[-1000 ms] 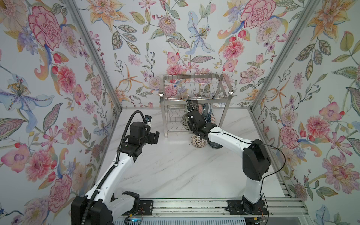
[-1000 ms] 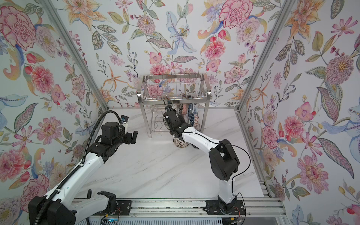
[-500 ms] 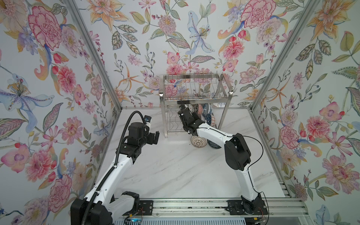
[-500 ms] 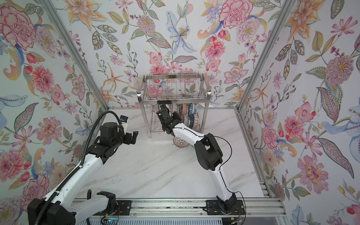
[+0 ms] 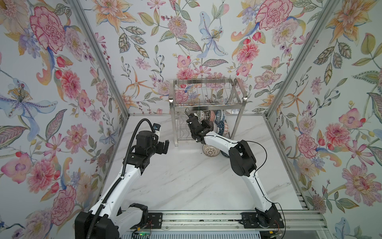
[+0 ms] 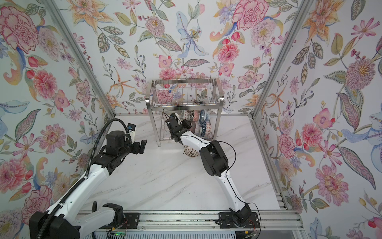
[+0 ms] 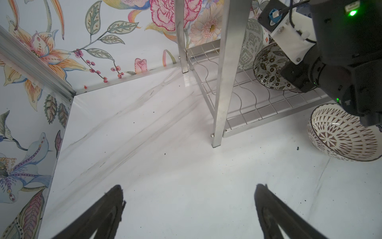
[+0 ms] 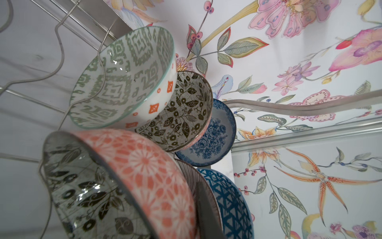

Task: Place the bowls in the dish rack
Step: 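Set the leaf-pattern bowl upright into a rack slot with the right gripper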

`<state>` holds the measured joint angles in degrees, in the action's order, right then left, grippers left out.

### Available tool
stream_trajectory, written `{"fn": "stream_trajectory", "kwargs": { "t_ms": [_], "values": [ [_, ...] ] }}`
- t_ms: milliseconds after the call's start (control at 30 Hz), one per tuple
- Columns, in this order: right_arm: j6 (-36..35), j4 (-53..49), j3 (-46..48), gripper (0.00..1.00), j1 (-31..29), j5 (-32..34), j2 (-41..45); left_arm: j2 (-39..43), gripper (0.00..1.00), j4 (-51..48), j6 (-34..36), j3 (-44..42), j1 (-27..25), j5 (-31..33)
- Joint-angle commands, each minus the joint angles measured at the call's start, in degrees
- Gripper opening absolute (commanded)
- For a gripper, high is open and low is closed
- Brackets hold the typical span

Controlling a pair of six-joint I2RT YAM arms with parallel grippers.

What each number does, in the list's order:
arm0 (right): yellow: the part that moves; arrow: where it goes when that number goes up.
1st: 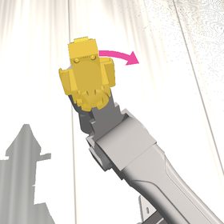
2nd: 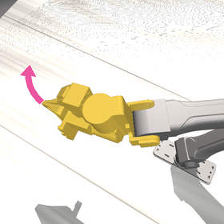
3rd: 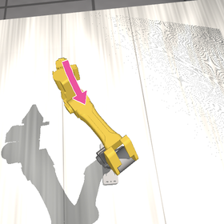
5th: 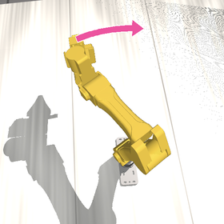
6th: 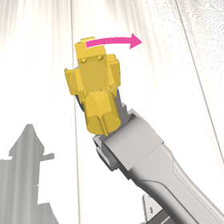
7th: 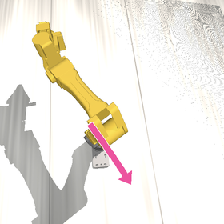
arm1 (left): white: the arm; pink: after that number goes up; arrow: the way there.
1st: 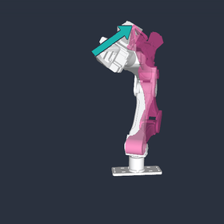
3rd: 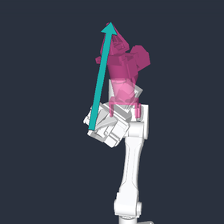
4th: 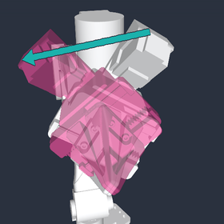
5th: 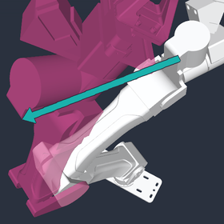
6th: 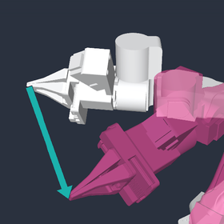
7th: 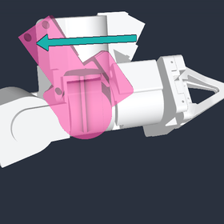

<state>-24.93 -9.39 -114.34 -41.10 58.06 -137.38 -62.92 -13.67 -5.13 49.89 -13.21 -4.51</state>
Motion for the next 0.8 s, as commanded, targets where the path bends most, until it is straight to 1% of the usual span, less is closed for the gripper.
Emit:
{"fn": "stream_trajectory", "kwargs": {
  "t_ms": [0, 200, 433, 633, 767],
  "values": [
    [-1.5, 2.1, -3.0, 0.00, 0.3, 2.2, -1.3, 1.0, 0.99, 0.7, -0.1, -0.5, 0.6, -1.1],
    [-1.6, 2.1, -3.8, 0.01, 0.3, 1.7, -2.9, 1.1, 0.99, 0.7, -0.1, -0.6, 0.7, -1.1],
    [-1.2, 1.8, -4.3, 0.12, 0.1, 0.9, -3.6, 1.1, 0.99, 0.7, -0.2, -0.7, 0.7, -1.2],
    [2.2, -0.3, -3.3, 0.26, 0.1, -1.4, -2.1, 1.1, 0.99, 0.7, -0.2, -0.7, 0.7, -1.2],
    [4.0, -0.8, -2.1, 0.29, 0.3, -2.6, -0.6, 1.1, 0.99, 0.7, -0.2, -0.7, 0.6, -1.3]
  ]
}}
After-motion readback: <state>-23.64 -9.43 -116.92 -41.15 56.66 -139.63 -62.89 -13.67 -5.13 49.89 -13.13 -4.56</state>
